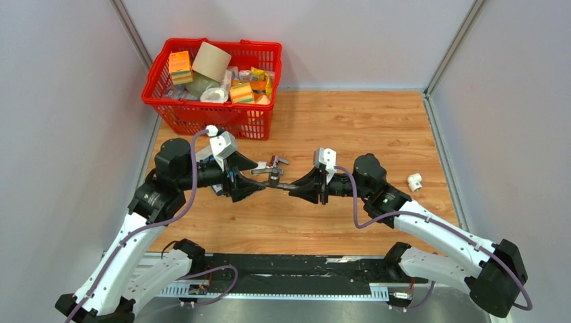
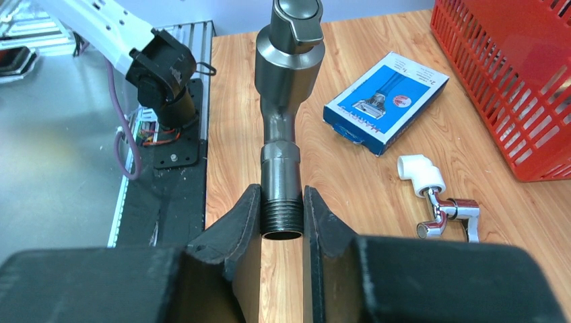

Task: Install the water faucets

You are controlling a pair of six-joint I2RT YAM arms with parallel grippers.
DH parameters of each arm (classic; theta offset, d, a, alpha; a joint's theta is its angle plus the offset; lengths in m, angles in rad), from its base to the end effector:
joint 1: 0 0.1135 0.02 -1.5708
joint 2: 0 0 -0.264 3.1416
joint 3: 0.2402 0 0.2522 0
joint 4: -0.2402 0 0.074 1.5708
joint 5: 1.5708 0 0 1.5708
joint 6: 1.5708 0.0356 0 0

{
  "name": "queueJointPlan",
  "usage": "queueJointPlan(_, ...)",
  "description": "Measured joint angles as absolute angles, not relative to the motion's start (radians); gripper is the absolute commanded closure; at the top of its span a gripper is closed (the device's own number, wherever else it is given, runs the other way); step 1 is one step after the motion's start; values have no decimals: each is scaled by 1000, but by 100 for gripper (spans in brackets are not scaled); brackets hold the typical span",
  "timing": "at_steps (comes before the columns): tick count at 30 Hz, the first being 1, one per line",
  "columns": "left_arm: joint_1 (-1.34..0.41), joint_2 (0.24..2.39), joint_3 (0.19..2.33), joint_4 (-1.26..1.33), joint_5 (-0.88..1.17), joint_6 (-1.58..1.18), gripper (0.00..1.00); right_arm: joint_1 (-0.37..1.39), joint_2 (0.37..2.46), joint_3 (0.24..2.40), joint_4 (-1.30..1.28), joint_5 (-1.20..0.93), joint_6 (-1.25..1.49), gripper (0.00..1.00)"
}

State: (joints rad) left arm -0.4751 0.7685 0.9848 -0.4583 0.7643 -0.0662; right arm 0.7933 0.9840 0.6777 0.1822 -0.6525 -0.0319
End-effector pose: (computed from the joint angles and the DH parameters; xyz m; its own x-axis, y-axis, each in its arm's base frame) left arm 0.1251 -0.0921 0.3843 -0.2740 0.0873 -0.9578 0.9115 0.3411 -0.2297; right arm 0.1438 0.1769 0.3040 -0.0553 -0.0922 -0.9942 -0.9912 0.1251 0.0435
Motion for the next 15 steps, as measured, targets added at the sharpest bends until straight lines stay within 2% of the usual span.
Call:
queueJointPlan(7,-475,723,865,-344,776,-91,21,793,975,680,247,-687,59,100)
queueJointPlan(15,-476,807,799,-72,937,-260,21,793,976,685,313,-736,117,100)
